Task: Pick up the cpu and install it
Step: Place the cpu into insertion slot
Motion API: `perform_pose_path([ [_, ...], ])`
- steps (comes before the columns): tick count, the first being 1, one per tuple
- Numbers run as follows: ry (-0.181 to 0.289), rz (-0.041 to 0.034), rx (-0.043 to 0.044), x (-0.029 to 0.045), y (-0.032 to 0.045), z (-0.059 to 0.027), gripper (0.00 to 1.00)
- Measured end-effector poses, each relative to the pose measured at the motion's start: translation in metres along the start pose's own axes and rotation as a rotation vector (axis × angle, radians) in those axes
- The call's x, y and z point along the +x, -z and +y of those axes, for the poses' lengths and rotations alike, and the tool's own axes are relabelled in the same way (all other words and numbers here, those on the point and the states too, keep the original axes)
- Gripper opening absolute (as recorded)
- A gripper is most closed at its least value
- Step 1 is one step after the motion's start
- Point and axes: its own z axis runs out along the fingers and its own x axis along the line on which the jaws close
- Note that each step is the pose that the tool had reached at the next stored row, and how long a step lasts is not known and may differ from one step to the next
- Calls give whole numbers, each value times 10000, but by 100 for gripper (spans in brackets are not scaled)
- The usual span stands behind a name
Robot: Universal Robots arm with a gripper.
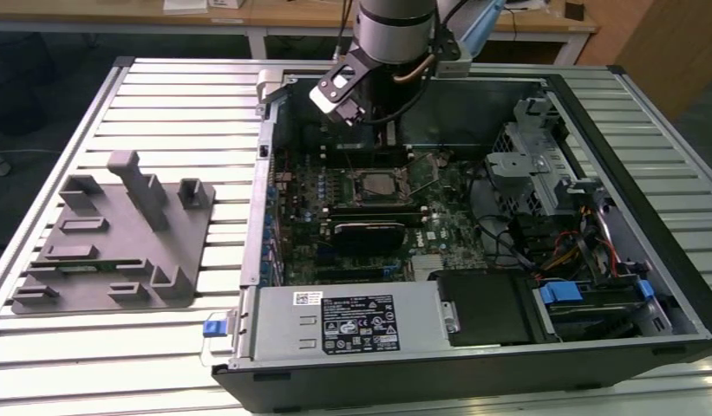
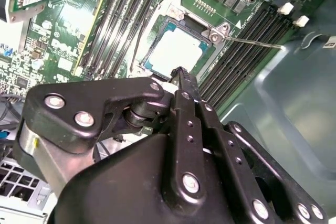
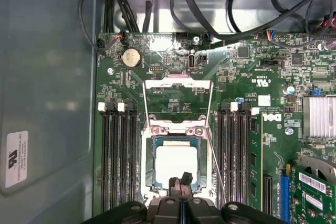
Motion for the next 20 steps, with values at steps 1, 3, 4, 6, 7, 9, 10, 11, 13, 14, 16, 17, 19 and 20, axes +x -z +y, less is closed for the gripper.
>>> perform_pose_path([
  [1,0,0,0,0,6,0,11],
  [3,0,3,-1,1,6,0,11],
  [4,0,1,0,0,7,0,11],
  [6,-2,0,1,0,7,2,11],
  [7,1,-1,1,0,7,6,11],
  [9,0,-1,1,0,7,16,11],
  [10,0,0,1,1,6,23,11],
  [11,0,0,1,1,6,30,11],
  [13,0,0,0,1,5,47,11],
  [14,0,1,0,1,5,54,11],
  [16,0,0,1,1,5,67,11],
  [17,0,0,0,1,4,73,11],
  [19,0,0,0,1,4,87,11],
  [20,0,1,0,1,4,93,11],
])
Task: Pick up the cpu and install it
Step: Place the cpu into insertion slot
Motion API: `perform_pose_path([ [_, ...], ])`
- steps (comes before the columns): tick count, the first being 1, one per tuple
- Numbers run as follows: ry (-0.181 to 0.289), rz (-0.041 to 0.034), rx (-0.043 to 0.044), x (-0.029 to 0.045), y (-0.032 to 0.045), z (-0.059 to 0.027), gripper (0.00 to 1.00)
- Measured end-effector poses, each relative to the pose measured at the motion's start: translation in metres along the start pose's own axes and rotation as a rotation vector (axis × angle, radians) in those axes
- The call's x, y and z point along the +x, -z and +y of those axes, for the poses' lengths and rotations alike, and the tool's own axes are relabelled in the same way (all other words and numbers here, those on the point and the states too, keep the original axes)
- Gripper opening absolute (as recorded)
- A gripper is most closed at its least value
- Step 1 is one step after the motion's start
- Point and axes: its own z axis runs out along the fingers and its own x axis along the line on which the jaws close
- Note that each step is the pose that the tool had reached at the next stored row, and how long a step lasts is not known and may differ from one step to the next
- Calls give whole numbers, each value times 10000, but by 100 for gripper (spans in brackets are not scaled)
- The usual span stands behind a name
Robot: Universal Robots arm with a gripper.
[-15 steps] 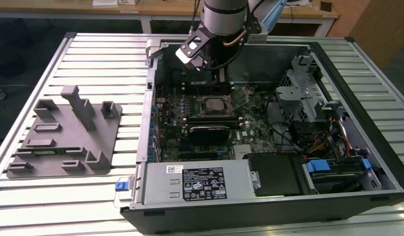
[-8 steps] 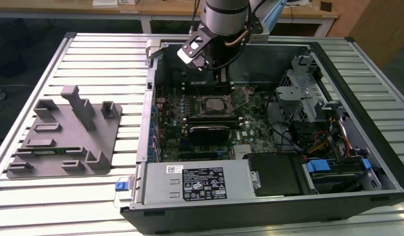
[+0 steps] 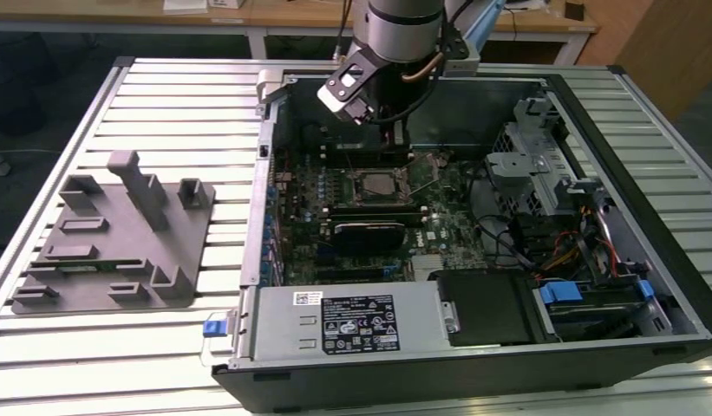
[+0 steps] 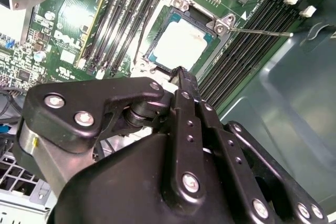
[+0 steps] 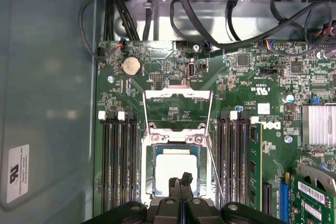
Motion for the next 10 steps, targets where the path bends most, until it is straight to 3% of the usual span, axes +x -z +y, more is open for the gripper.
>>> perform_pose_path([
  [10,0,0,0,0,-2,44,11],
])
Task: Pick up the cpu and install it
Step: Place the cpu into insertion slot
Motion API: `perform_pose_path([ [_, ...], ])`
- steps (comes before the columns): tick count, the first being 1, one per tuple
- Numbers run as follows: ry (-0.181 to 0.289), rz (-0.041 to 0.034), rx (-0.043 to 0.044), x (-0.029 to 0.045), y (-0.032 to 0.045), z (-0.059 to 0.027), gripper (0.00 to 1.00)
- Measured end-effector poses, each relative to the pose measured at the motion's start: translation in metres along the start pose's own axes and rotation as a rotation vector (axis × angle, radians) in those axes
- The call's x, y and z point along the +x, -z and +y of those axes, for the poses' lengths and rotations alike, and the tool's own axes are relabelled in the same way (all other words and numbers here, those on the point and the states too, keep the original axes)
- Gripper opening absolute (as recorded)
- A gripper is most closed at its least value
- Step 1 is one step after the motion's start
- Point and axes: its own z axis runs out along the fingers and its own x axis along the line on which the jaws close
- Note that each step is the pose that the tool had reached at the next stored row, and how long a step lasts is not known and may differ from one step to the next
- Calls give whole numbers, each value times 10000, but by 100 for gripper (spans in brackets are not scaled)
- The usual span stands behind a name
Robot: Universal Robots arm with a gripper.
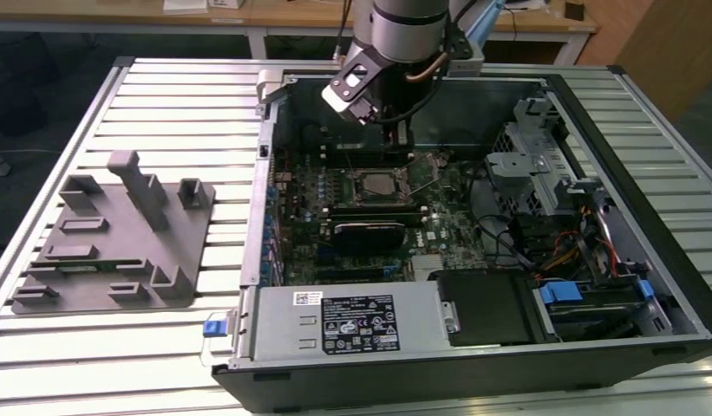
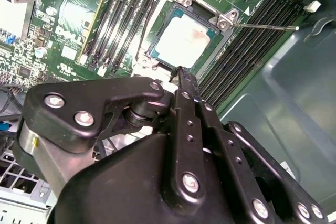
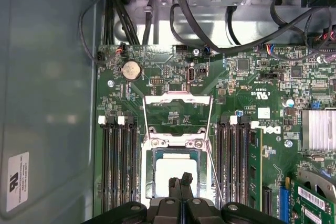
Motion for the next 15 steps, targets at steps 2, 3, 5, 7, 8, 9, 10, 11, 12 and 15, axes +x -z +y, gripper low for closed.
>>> perform_pose_path([
  [2,0,-1,0,0,0,9,11],
  [3,0,0,0,0,0,14,11],
  [5,0,0,0,0,-1,24,11],
  [7,-1,0,0,0,-1,36,11],
  [8,0,0,0,0,-2,44,11],
  [9,0,0,0,0,-2,52,11],
  [10,0,0,0,0,-2,59,11],
  [11,0,0,0,0,-3,66,11],
  [12,0,0,0,0,-3,72,11],
  [15,0,0,0,1,-3,90,11],
])
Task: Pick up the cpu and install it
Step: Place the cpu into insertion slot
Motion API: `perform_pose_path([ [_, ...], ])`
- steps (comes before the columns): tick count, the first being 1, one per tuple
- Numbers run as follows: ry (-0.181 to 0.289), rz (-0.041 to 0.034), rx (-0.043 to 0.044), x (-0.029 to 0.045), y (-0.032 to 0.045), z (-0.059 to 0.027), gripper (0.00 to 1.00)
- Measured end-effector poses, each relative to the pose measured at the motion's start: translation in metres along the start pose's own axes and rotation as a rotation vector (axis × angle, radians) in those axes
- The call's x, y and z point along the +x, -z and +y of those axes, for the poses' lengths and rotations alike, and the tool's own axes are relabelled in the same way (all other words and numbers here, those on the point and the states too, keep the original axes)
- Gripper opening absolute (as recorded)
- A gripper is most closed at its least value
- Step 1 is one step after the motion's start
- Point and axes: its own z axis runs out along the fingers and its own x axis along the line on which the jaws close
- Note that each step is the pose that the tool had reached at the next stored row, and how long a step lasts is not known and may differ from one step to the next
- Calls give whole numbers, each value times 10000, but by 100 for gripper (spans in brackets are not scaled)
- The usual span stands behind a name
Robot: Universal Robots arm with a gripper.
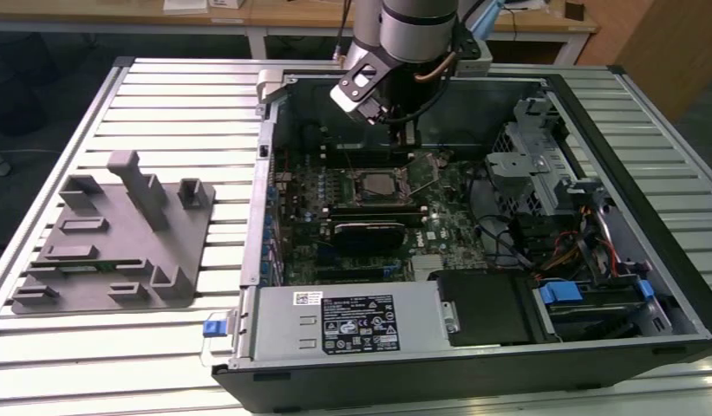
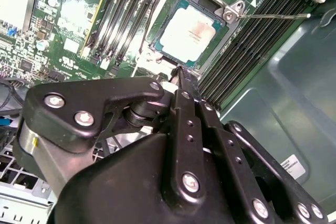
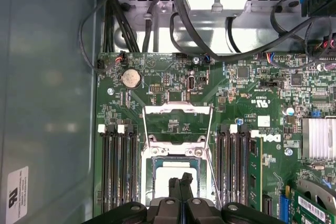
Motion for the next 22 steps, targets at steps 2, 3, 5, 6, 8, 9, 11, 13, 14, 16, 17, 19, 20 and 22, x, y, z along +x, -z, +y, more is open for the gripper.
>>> perform_pose_path([
  [2,1,0,0,0,0,12,11],
  [3,1,1,0,0,-1,19,11],
  [5,0,1,-1,0,-1,34,11],
  [6,0,0,0,0,-2,43,11],
  [8,0,0,0,0,-2,63,11],
  [9,0,0,0,1,-3,75,11],
  [11,0,0,0,1,-4,102,11],
  [13,1,1,0,1,-5,141,11],
  [14,0,1,0,1,-6,161,11],
  [16,0,0,0,1,-7,199,11],
  [17,0,0,0,1,-8,219,11],
  [19,1,0,0,2,-9,259,11],
  [20,0,0,0,2,-10,278,11],
  [22,0,-1,1,3,-11,315,11],
])
